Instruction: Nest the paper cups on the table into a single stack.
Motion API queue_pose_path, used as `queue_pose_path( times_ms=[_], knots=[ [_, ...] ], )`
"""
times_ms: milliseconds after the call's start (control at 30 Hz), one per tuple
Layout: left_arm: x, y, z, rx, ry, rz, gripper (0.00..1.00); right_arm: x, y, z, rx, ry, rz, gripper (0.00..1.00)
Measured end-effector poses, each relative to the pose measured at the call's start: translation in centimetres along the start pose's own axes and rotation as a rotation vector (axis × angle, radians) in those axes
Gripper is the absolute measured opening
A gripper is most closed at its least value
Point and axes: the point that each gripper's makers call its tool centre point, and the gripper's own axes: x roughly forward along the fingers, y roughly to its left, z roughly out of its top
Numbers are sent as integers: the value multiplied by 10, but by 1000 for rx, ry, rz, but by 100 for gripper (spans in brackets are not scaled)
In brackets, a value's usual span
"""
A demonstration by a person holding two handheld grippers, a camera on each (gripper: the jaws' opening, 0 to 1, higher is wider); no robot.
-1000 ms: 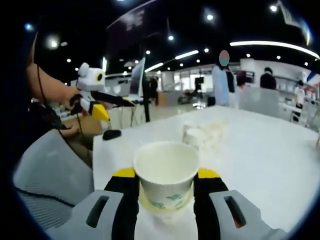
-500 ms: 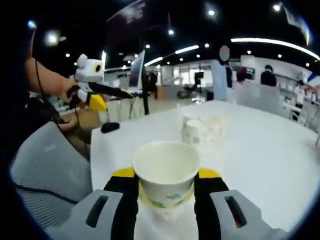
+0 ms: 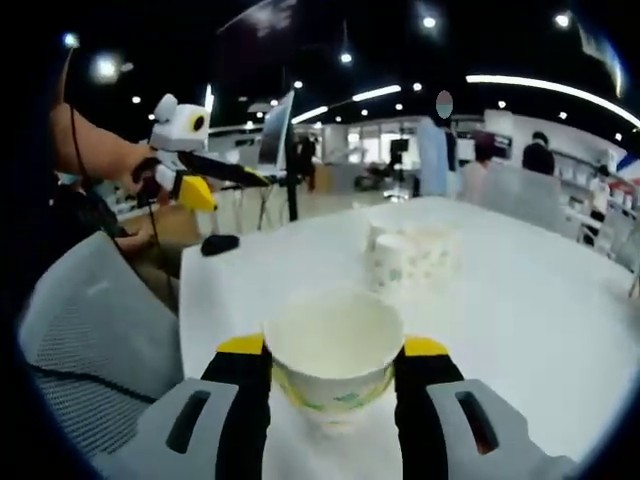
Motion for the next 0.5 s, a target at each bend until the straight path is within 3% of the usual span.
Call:
queue_pose_path(
  times_ms=[233, 433, 500],
  knots=[
    [-1, 1, 2, 1, -6, 2, 96, -5, 1, 12, 37, -31, 25, 66],
    [-3, 6, 9, 18, -15, 3, 97, -16, -17, 49, 42, -79, 10, 86],
    [-4, 6, 12, 24, -15, 0, 97, -22, -27, 60, 54, -75, 6, 97]
  ],
)
